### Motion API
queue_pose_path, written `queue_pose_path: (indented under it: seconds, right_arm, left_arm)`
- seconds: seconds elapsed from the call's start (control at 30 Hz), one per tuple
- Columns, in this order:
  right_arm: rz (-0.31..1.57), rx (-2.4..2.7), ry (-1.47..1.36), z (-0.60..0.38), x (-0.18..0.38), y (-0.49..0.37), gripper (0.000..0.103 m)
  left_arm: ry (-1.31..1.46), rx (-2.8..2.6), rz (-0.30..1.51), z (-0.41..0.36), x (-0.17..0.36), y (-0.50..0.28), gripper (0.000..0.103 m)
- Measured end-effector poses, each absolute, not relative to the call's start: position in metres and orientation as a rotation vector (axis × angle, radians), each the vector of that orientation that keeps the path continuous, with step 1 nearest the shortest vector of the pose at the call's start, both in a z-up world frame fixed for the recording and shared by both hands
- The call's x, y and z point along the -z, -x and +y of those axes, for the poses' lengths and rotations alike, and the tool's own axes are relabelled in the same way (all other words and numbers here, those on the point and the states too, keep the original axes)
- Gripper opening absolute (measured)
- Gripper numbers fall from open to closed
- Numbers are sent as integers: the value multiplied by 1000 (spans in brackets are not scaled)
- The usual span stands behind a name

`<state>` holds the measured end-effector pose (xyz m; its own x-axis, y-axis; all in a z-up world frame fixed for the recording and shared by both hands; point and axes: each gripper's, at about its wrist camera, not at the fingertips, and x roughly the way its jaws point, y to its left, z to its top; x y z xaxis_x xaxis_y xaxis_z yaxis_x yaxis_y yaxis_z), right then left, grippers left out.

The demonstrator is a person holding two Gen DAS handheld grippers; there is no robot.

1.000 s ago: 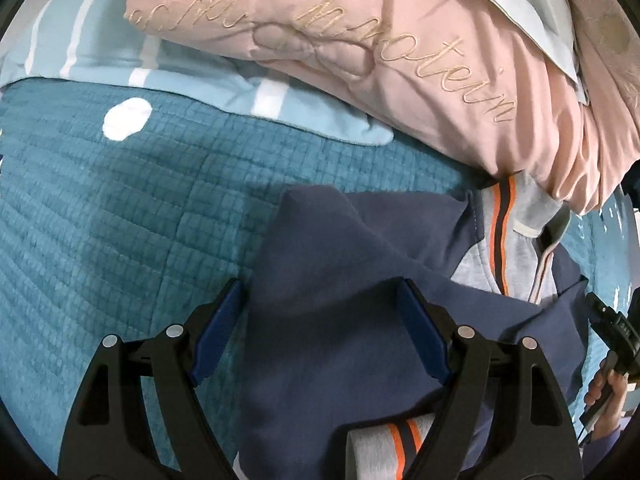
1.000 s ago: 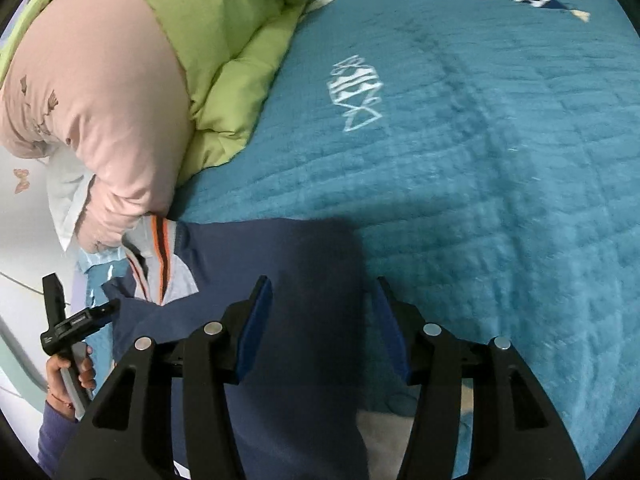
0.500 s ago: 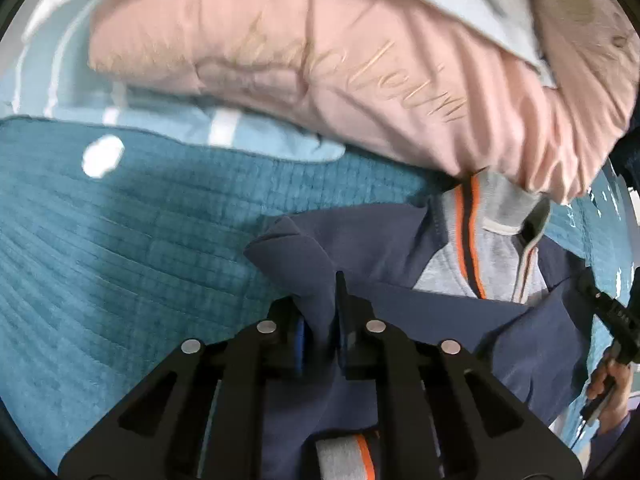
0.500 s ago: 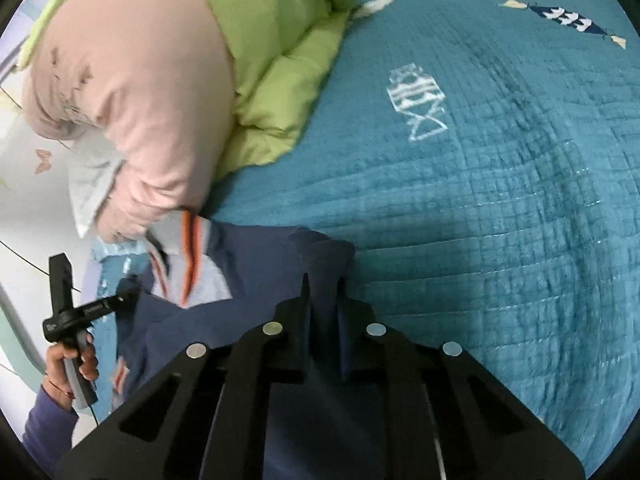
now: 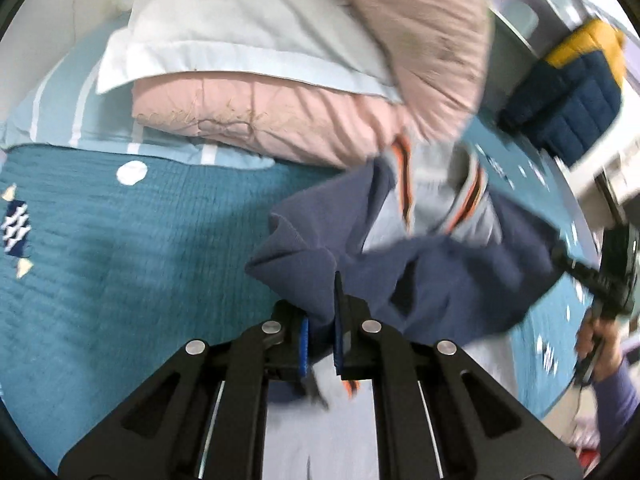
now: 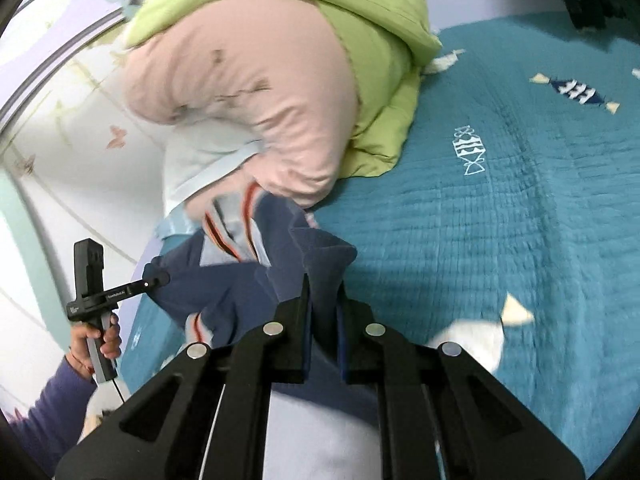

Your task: Fold large clothes

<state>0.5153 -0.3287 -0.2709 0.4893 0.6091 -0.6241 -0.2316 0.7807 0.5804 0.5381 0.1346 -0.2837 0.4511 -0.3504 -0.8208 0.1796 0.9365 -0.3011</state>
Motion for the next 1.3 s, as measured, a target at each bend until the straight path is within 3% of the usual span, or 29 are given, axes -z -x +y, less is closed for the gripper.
queue_pose_path:
  seconds: [0.3, 0.6, 0.73, 0.8, 0.97, 1.1, 1.17, 1.23, 1.3]
  right_arm:
    - [1025, -549, -397, -341, 245, -381, 9]
    - [1302, -450, -363, -344, 323, -278, 13]
    - [1276, -395, -420, -353, 332, -269, 15]
    - [1279, -370, -405, -351, 327, -265, 18]
    - [1251, -324, -347, -354, 301, -254, 43]
    - [1142, -352, -386, -364, 266, -238, 43]
    - [1095, -374, -384, -360, 254, -237, 43]
    - [1069, -389, -388, -348, 250, -244, 39]
    - [1069, -369, -404, -335, 258, -257, 29]
  left_arm:
    - [120, 428, 1085, 144, 262, -398, 8]
    - [93, 467, 1269, 136, 336, -290, 9]
    - [166, 434, 1257, 141, 347, -285, 11]
    - [184, 429, 1249, 143, 342, -282, 13]
    - [123, 414, 1244, 148, 321, -268, 20]
    - [126, 420, 1205, 160, 290, -254, 21]
    - [194, 444, 1137, 166, 269, -250, 27]
    - [274, 452, 1082, 168, 260, -250, 63]
    - [331, 449, 1064, 157, 260, -260, 67]
